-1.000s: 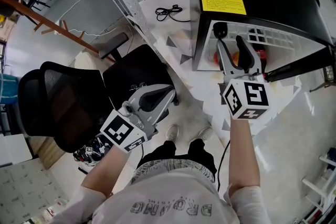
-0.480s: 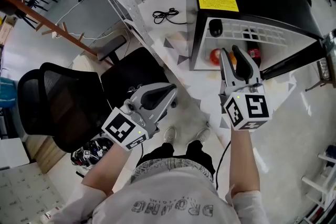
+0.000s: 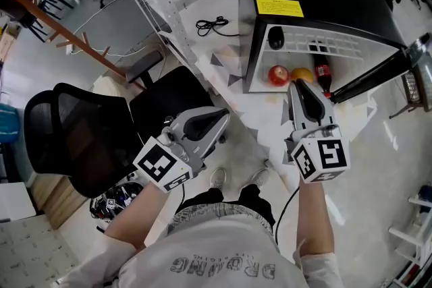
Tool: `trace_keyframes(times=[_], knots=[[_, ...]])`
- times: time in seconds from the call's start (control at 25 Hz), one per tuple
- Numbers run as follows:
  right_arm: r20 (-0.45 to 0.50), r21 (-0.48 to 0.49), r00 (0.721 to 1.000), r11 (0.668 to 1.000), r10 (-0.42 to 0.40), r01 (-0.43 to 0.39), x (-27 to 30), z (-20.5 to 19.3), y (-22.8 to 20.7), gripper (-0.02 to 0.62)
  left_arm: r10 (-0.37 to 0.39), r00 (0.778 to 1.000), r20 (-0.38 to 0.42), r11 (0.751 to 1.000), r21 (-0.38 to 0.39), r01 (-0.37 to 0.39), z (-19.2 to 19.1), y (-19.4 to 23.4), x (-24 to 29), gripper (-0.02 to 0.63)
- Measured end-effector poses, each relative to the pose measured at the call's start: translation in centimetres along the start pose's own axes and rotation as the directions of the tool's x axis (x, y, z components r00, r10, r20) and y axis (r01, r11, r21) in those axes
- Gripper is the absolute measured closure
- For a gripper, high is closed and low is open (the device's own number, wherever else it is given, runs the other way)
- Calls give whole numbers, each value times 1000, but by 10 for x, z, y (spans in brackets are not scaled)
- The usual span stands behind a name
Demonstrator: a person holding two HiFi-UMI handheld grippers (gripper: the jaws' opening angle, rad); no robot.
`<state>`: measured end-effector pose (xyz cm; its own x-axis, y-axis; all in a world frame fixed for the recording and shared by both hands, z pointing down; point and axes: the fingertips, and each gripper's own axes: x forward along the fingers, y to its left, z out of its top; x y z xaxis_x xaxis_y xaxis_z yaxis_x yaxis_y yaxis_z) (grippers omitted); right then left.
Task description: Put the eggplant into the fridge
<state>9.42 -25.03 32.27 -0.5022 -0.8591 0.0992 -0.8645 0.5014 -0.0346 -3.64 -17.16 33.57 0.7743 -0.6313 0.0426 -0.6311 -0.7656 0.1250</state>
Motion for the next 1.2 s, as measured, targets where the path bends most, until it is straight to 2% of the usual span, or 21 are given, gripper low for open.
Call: trace_keyframes(times=[0.36,1.2], knots=[[-19,3,1000,1000,-14,14,-25,-10,10,575,-24,1000,10,1000,17,24,6,-6,-8,598],[-37,-5,999,1000,-18,18,-68,-18,26,592,-23,999,29,1000,17,23,9,-14,-24,598]])
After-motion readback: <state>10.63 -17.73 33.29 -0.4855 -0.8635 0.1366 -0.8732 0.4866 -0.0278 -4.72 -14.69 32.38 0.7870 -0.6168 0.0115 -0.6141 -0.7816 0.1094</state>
